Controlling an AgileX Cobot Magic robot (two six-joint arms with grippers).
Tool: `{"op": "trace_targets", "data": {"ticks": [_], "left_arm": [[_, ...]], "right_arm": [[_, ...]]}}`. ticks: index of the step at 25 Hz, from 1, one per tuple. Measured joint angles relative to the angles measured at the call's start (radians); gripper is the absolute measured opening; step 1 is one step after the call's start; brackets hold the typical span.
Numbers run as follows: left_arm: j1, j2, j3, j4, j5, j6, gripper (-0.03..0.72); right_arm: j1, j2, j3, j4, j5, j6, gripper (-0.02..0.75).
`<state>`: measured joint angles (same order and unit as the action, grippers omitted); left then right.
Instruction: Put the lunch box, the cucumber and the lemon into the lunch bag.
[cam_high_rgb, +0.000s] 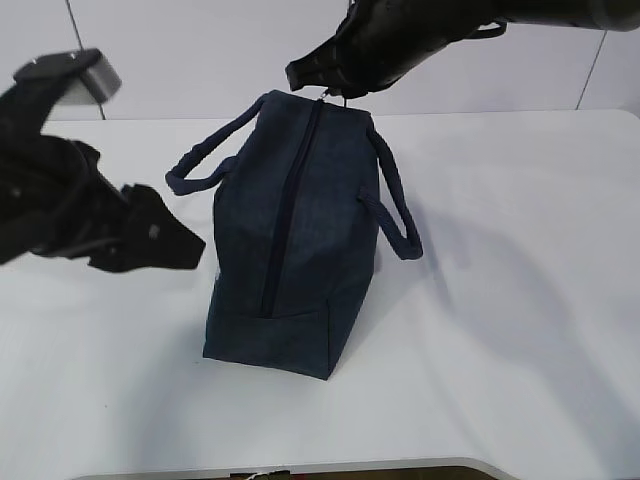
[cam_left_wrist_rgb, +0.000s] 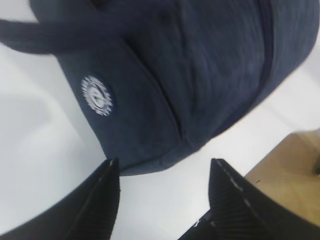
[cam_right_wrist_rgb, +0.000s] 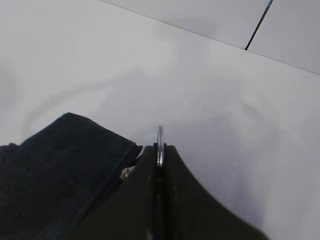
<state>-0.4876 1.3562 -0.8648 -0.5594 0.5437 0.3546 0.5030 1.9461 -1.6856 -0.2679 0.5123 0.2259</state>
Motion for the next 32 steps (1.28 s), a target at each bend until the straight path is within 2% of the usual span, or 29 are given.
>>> {"op": "trace_targets", "data": {"ticks": [7, 12, 17, 23, 32], "left_arm": [[0.104, 0.015, -0.265, -0.006, 0.266, -0.007, 0.416], [0.119, 0.113, -0.437, -0.006, 0.399, -0.011, 0.417], [0.119, 0.239, -0.573, -0.002, 0.435, -0.015, 0.417], [0.119, 0.37, -0.688, -0.001, 0.479, -0.015, 0.417], [0.119, 0.469, -0.726, -0.037, 0.499, -0.015, 0.417]], "right_arm": [[0.0, 0.0, 0.0, 0.0, 0.0, 0.0, 0.005], [0.0, 0.0, 0.0, 0.0, 0.0, 0.0, 0.005], [0.0, 0.0, 0.0, 0.0, 0.0, 0.002, 0.005], [0.0, 0.0, 0.0, 0.0, 0.0, 0.002, 0.005], [0.0, 0.0, 0.0, 0.0, 0.0, 0.002, 0.005]]}}
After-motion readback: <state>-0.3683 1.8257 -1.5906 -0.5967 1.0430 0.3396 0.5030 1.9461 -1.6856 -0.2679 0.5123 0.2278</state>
